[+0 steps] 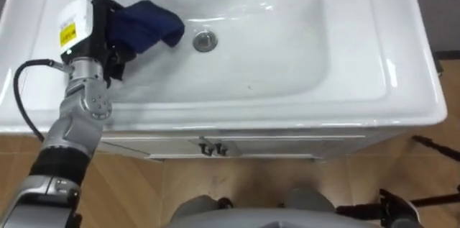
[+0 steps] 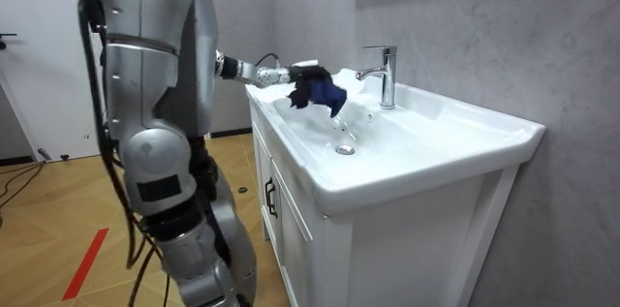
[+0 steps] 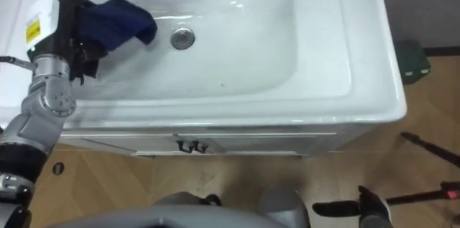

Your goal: Wipe basin

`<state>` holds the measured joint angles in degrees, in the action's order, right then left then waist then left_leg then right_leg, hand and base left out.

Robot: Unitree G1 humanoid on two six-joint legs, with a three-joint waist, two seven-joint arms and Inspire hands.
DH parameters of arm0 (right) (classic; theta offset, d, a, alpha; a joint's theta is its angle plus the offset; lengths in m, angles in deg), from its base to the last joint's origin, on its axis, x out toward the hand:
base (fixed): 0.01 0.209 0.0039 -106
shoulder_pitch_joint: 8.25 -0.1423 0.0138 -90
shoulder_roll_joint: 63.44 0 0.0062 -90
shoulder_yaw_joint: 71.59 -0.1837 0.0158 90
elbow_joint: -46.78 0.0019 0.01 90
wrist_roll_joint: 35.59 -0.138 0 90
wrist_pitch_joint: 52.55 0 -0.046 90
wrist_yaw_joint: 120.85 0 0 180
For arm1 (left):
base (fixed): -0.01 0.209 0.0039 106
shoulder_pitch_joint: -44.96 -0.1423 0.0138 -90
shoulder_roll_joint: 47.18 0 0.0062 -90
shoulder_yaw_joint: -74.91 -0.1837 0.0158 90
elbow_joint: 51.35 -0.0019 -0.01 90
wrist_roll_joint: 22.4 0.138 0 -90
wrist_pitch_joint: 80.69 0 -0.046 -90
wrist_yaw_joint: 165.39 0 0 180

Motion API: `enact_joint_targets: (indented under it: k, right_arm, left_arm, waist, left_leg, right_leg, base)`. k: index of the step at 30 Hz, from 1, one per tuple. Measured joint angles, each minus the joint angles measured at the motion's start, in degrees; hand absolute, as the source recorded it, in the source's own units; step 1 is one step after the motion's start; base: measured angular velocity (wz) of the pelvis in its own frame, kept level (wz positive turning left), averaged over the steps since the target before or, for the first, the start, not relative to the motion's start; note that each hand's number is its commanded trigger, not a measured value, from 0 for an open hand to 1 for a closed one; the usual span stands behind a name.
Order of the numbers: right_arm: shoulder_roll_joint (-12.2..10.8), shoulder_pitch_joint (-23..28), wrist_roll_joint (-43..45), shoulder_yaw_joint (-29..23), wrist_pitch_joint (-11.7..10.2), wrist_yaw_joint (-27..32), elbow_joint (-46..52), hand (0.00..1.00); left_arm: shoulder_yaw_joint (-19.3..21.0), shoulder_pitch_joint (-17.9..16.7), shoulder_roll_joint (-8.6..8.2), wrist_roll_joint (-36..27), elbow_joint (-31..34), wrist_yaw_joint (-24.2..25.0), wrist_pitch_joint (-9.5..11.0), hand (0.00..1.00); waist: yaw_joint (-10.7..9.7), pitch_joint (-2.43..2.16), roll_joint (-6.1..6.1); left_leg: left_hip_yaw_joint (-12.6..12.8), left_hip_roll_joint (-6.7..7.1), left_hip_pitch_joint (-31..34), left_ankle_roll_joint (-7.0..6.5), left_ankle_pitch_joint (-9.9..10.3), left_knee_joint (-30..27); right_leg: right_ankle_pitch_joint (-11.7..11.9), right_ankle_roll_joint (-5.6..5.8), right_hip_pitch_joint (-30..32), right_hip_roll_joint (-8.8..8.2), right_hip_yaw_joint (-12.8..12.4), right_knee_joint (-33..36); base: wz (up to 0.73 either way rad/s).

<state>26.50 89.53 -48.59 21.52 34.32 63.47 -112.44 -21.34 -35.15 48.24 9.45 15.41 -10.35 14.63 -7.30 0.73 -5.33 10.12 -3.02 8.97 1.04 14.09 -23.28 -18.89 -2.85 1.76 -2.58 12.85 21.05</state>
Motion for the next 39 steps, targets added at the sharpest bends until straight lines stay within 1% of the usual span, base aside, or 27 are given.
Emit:
enact_joint_targets:
  k: [1, 2, 3, 4, 7, 9, 10, 12, 14, 16, 18, 19, 21, 24, 26, 27, 29, 30, 31, 32, 33, 34, 35, 36, 37, 38, 39]
  right_arm:
    - [0.0, 0.0, 0.1, 0.0, 0.0, -0.1, -0.1, 0.0]
    - [-0.1, 0.0, 0.1, 0.0, 0.0, -0.1, -0.2, 0.0]
    - [-0.1, 0.0, 0.1, 0.0, 0.0, -0.2, -0.7, 0.0]
    - [-0.1, 0.1, 0.1, 0.0, 0.1, -0.2, -0.9, 0.0]
    - [-0.8, 0.1, 1.6, 0.0, 0.2, -0.6, -2.3, 0.0]
    - [-1.0, 0.2, 3.8, 0.0, 0.3, -1.3, -3.8, 0.0]
    - [-1.1, 0.2, 5.7, 0.0, 0.3, -1.8, -4.4, 0.0]
    - [-1.2, 0.2, 8.4, -0.1, 0.2, -2.3, -4.5, 0.0]
    - [-1.2, 0.3, 11.4, -0.6, 0.5, -2.6, -4.5, 0.0]
    - [-1.2, 0.2, 14.2, -0.6, 0.8, -3.0, -4.5, 0.0]
    - [-1.2, 0.4, 16.2, -1.0, 1.0, -3.6, -4.4, 0.0]
    - [-1.3, 0.5, 16.9, -1.1, 1.5, -3.8, -4.5, 0.0]
    - [-1.3, 0.7, 18.3, -1.2, 1.9, -3.9, -4.6, 0.0]
    - [-1.5, 0.9, 20.3, -1.8, 2.4, -4.5, -4.5, 0.0]
    - [-1.6, 1.3, 20.7, -2.3, 3.2, -4.5, -4.6, 0.0]
    - [-1.6, 1.4, 20.8, -2.3, 3.3, -4.5, -4.6, 0.0]
    - [-1.6, 1.7, 20.9, -2.3, 3.4, -4.6, -4.7, 0.0]
    - [-1.5, 2.4, 21.1, -2.4, 3.4, -4.7, -4.7, 0.0]
    - [-1.5, 2.8, 21.5, -3.3, 3.4, -4.8, -4.7, 0.0]
    - [-1.5, 2.9, 21.8, -4.1, 3.3, -4.7, -4.8, 0.0]
    - [-1.7, 2.9, 21.9, -4.4, 3.3, -4.7, -4.8, 0.0]
    - [-2.1, 1.9, 22.5, -4.4, 3.2, -4.8, -4.3, 0.0]
    - [-2.1, 1.9, 22.7, -4.4, 3.2, -4.6, -3.9, 0.0]
    - [-2.2, 1.7, 22.5, -4.5, 3.3, -4.5, -3.8, 0.0]
    - [-2.2, 2.3, 22.2, -4.7, 3.6, -4.5, -4.4, 0.0]
    - [-2.1, 3.0, 22.3, -5.1, 4.1, -4.7, -4.5, 0.0]
    - [-2.1, 3.1, 22.3, -5.5, 4.4, -4.9, -4.5, 0.0]
  left_arm:
    - [0.1, -0.8, -0.69, -0.1, 1.2, -1.3, 0.6, 1.0]
    - [0.1, -1.1, -0.92, -0.1, 1.5, -1.7, 1.0, 1.0]
    - [0.1, -1.7, -1.39, -0.2, 1.9, -2.1, 1.7, 1.0]
    - [0.1, -2.7, -1.75, -0.1, 2.4, -2.4, 1.9, 1.0]
    - [0.1, -4.9, -1.83, 0.3, 4.8, -2.4, 1.9, 1.0]
    - [0.4, -4.9, -1.83, 0.4, 5.7, -2.4, 1.9, 1.0]
    - [1.2, -4.9, -1.83, 0.4, 6.9, -2.4, 1.9, 1.0]
    - [2.8, -4.9, -1.83, 0.4, 9.3, -2.4, 2.1, 1.0]
    - [4.5, -5.2, -1.8, 2.0, 12.4, -2.9, 2.2, 1.0]
    - [5.6, -5.2, -1.79, 4.2, 14.7, -3.0, 2.2, 1.0]
    - [6.4, -5.2, -1.8, 5.1, 16.7, -3.0, 2.2, 1.0]
    - [6.5, -5.4, -1.8, 5.4, 17.3, -3.0, 2.2, 1.0]
    - [6.8, -6.2, -1.82, 6.0, 17.7, -3.0, 2.2, 1.0]
    - [7.8, -6.4, -1.83, 6.5, 17.7, -3.0, 2.0, 1.0]
    - [8.3, -6.5, -1.85, 6.5, 17.8, -3.0, 1.2, 1.0]
    - [8.4, -6.5, -1.85, 6.5, 17.9, -3.0, 1.0, 1.0]
    - [8.6, -7.0, -1.85, 6.5, 18.6, -3.0, 0.8, 1.0]
    - [8.6, -7.4, -1.89, 6.5, 18.8, -3.0, 0.8, 1.0]
    - [8.6, -7.8, -1.9, 6.7, 18.8, -3.0, 0.7, 1.0]
    - [8.7, -8.4, -1.81, 6.4, 18.7, -3.0, 0.3, 1.0]
    - [9.2, -8.9, -1.44, 6.2, 18.7, -3.0, 0.2, 1.0]
    - [12.1, -10.1, -1.1, 6.2, 18.3, -3.2, -0.1, 1.0]
    - [13.0, -10.6, -1.1, 6.3, 17.3, -3.1, -0.4, 1.0]
    - [13.3, -10.4, -0.49, 6.8, 14.9, -2.8, -1.0, 1.0]
    - [13.3, -10.8, -0.45, 7.1, 14.2, -1.7, -1.4, 1.0]
    - [13.3, -11.4, -0.48, 7.1, 14.2, -1.3, -1.6, 1.0]
    - [13.3, -11.6, -0.48, 7.1, 14.2, -1.2, -2.0, 1.0]
  waist:
    - [0.0, -0.11, -0.11]
    - [0.0, -0.18, -0.06]
    - [0.1, -0.47, -0.04]
    - [0.3, -0.77, 0.0]
    - [0.4, -1.08, 0.61]
    - [1.0, -1.1, 0.98]
    - [1.4, -1.12, 1.19]
    - [1.5, -1.12, 1.33]
    - [2.2, -0.99, 1.5]
    - [3.0, -1.0, 1.46]
    - [3.0, -0.99, 1.38]
    - [3.1, -0.87, 1.38]
    - [3.2, -0.96, 1.13]
    - [3.4, -0.89, 0.83]
    - [3.3, -1.01, 0.56]
    - [3.4, -0.99, 0.51]
    - [3.6, -0.96, 0.46]
    - [4.1, -0.86, 0.31]
    - [4.6, -0.78, -0.18]
    - [5.1, -0.26, -1.54]
    - [5.6, -0.45, -2.13]
    - [6.1, -0.63, -1.79]
    - [5.4, -0.95, -1.59]
    - [4.1, -1.0, -1.75]
    - [3.4, -0.58, -1.12]
    - [3.3, -0.52, -1.08]
    - [3.3, -0.54, -1.14]
  left_leg:
    - [-0.3, 0.27, -1.5, 0.08, -0.1, 1.2]
    - [-0.5, 0.52, -2.4, 0.16, -0.1, 2.0]
    - [-0.6, 0.82, -3.9, 0.18, -0.1, 3.1]
    - [-0.7, 1.02, -5.4, 0.26, -0.2, 4.3]
    - [-1.1, 1.58, -7.8, 0.37, -0.2, 6.0]
    - [-1.5, 1.73, -8.7, 0.36, -0.2, 6.1]
    - [-1.8, 1.77, -9.2, 0.36, -0.2, 6.2]
    - [-2.8, 1.89, -10.0, 0.36, -0.2, 6.7]
    - [-2.9, 2.19, -11.5, 0.36, -0.2, 7.9]
    - [-3.4, 2.38, -11.7, 0.35, -0.2, 8.1]
    - [-4.6, 2.62, -12.1, 0.34, -0.2, 8.5]
    - [-4.7, 2.7, -12.9, 0.34, -0.2, 9.1]
    - [-4.8, 2.73, -14.0, 0.34, -0.2, 9.8]
    - [-5.2, 2.89, -14.3, 0.34, -0.2, 10.1]
    - [-5.8, 2.87, -14.9, 0.34, -0.2, 11.1]
    - [-5.9, 2.85, -15.1, 0.33, -0.3, 11.4]
    - [-7.0, 2.86, -16.1, 0.33, -0.3, 12.3]
    - [-8.3, 2.73, -16.9, 0.24, -0.3, 13.0]
    - [-10.6, 2.21, -18.1, 0.08, -0.8, 14.2]
    - [-14.7, 0.33, -19.1, 0.03, -1.1, 14.9]
    - [-16.9, -0.02, -19.1, 0.04, -1.1, 14.8]
    - [-18.4, -0.33, -17.8, 0.44, -0.7, 14.0]
    - [-18.1, -0.2, -17.0, 1.18, -0.5, 13.4]
    - [-15.4, -0.02, -16.3, 1.32, -0.6, 12.7]
    - [-12.7, -0.01, -16.1, 1.35, -0.6, 12.6]
    - [-10.5, 0.5, -15.0, 1.23, -0.8, 13.1]
    - [-9.7, 0.82, -14.4, 1.11, -1.1, 13.6]
  right_leg:
    - [0.4, 0.25, -1.4, 0.07, 0.1, -1.2]
    - [0.4, 0.27, -2.0, 0.07, 0.0, -1.7]
    - [0.5, 0.45, -3.2, 0.09, 0.0, -2.4]
    - [0.7, 0.63, -4.5, 0.15, 0.1, -3.3]
    - [1.2, 0.96, -7.7, 0.28, 0.1, -6.2]
    - [1.5, 1.15, -8.9, 0.39, -0.2, -7.1]
    - [1.8, 1.27, -9.6, 0.47, -0.3, -7.6]
    - [2.4, 1.35, -10.7, 0.7, -0.3, -8.5]
    - [2.6, 1.49, -11.9, 0.67, -1.2, -9.5]
    - [2.6, 1.54, -12.1, 0.55, -1.0, -9.5]
    - [2.6, 1.57, -12.3, 0.54, -1.0, -9.4]
    - [2.6, 1.57, -12.9, 0.55, -1.3, -9.6]
    - [2.6, 1.57, -13.4, 0.56, -1.5, -9.6]
    - [2.8, 1.79, -14.1, 0.56, -1.5, -10.5]
    - [2.8, 1.79, -14.2, 0.69, -1.5, -10.4]
    - [2.8, 1.79, -14.2, 0.73, -1.5, -10.4]
    - [2.8, 1.79, -14.5, 0.83, -1.3, -10.2]
    - [2.8, 1.79, -14.4, 0.96, -1.2, -9.2]
    - [2.7, 1.81, -13.1, 1.18, -1.3, -6.0]
    - [1.4, 2.12, -9.9, 1.83, -2.5, -1.4]
    - [1.1, 1.8, -8.3, 2.51, -4.7, -2.8]
    - [3.6, -0.24, -5.1, 2.8, -6.0, -6.1]
    - [4.5, -0.25, -5.4, 2.88, -4.7, -6.4]
    - [4.9, -0.47, -6.0, 2.73, -3.0, -6.8]
    - [4.9, -0.49, -6.9, 2.7, -3.1, -7.2]
    - [4.9, -0.49, -7.5, 2.71, -3.7, -7.7]
    - [4.9, -0.49, -7.5, 2.7, -4.0, -7.6]
  base:
    - [-0.04]
    - [0.0]
    - [-0.08]
    - [-0.1]
    - [0.03]
    - [0.08]
    - [0.04]
    - [0.08]
    - [-0.05]
    - [-0.11]
    - [0.07]
    - [0.06]
    - [-0.06]
    - [-0.02]
    - [0.0]
    - [-0.06]
    - [-0.1]
    - [-0.21]
    - [-0.44]
    - [-0.57]
    - [-0.9]
    - [-0.61]
    - [-0.28]
    - [0.38]
    - [0.54]
    - [0.5]
    - [0.51]
